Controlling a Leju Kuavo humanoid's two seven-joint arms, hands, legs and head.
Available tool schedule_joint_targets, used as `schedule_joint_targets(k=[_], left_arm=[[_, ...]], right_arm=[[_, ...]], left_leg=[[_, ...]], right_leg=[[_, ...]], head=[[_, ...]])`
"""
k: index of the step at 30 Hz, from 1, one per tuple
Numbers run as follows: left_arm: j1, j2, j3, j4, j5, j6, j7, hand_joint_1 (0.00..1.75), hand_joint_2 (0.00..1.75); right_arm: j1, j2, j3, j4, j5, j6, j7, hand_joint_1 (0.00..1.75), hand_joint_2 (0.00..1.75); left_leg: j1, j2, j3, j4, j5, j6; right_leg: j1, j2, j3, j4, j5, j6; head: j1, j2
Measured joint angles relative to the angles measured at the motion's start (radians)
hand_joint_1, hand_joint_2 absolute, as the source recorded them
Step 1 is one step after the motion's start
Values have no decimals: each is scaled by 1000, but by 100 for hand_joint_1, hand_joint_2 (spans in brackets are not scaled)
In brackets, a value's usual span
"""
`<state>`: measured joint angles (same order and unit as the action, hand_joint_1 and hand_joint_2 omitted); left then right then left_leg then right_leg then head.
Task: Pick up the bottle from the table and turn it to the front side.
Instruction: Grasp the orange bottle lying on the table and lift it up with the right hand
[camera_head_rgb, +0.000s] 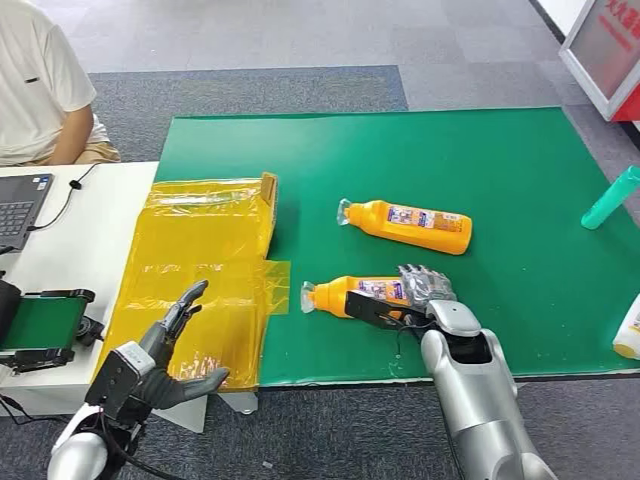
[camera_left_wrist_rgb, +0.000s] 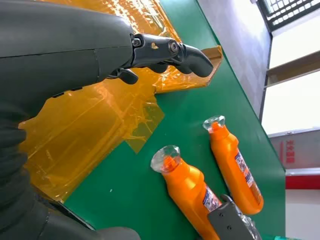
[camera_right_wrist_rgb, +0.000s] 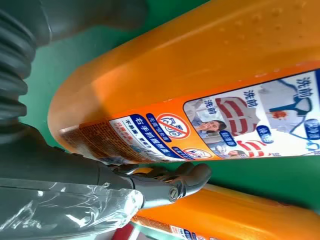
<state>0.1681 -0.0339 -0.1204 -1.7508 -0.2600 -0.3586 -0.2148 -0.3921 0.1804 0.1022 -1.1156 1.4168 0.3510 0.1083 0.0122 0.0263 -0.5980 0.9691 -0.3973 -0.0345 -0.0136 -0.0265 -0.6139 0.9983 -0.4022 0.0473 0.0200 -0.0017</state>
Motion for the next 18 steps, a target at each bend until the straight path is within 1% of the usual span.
schedule_joint_targets(k=[6,9,12,18], left_arm=[[4,11,-1,-9,3,2,7,0,175],[10,16,-1,-16,2,10,15,0,175],[20,21,-2,-27,2,16,17,0,175],[48,34,-9,-45,7,27,0,0,175]], right_arm=[[-3,0,3,0,-28,-10,-21,175,175],[12,6,2,-25,-115,-26,-53,175,175],[46,17,1,-85,-220,-33,-79,175,175],[112,22,7,-192,-357,-70,-110,175,175]], left_leg=[[0,0,0,0,0,0],[0,0,0,0,0,0],[0,0,0,0,0,0],[0,0,0,0,0,0]], right_leg=[[0,0,0,0,0,0],[0,0,0,0,0,0],[0,0,-1,0,0,0],[0,0,-1,0,0,0]], head=[[0,0],[0,0],[0,0],[0,0]])
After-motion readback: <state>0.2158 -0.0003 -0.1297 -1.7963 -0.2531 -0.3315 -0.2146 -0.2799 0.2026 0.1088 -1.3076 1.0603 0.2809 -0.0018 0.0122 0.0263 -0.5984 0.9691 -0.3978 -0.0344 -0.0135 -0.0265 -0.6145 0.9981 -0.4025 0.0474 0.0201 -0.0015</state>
